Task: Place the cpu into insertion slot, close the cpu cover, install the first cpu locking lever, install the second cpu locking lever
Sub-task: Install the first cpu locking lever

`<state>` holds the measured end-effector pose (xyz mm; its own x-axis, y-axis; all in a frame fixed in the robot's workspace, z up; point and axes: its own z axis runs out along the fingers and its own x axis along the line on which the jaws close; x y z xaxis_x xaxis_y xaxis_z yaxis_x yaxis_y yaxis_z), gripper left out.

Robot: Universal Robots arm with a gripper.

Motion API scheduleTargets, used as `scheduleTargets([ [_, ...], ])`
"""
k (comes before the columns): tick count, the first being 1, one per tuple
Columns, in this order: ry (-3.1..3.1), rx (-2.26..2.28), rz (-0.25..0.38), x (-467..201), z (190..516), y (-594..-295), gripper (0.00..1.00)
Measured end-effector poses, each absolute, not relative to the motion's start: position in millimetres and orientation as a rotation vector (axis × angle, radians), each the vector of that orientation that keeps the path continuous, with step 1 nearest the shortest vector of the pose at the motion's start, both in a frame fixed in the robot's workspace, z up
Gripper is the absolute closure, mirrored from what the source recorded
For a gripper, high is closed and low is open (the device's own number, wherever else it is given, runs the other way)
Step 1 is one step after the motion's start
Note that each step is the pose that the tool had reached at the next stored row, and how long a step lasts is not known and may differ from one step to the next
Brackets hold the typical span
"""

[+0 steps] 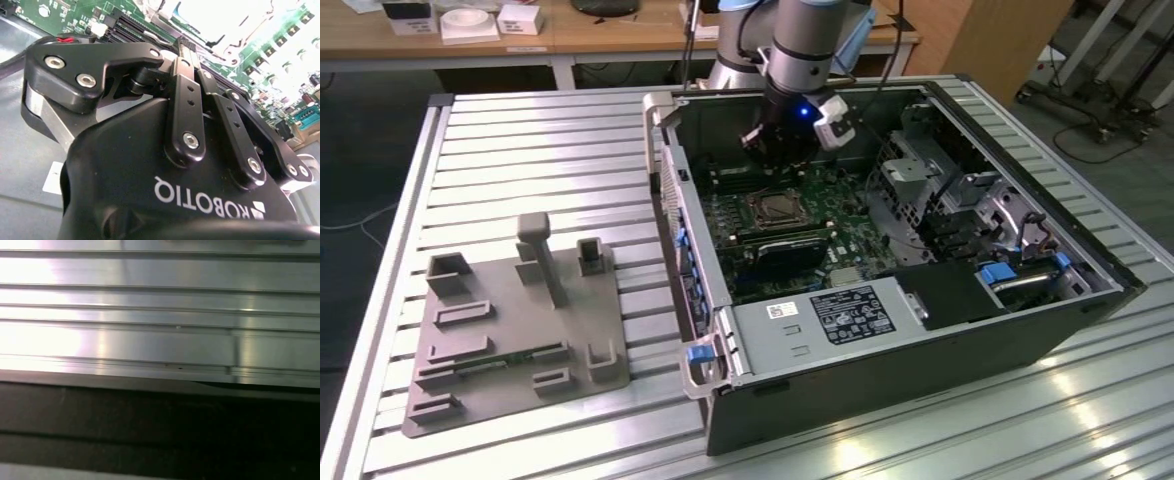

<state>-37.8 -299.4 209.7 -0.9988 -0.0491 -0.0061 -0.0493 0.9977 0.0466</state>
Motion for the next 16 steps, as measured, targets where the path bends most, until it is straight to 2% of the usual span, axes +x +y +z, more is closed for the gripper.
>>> scheduleTargets([
  [16,3.135,-0.077,0.073,-33.2,204.7,-297.5,0.90],
])
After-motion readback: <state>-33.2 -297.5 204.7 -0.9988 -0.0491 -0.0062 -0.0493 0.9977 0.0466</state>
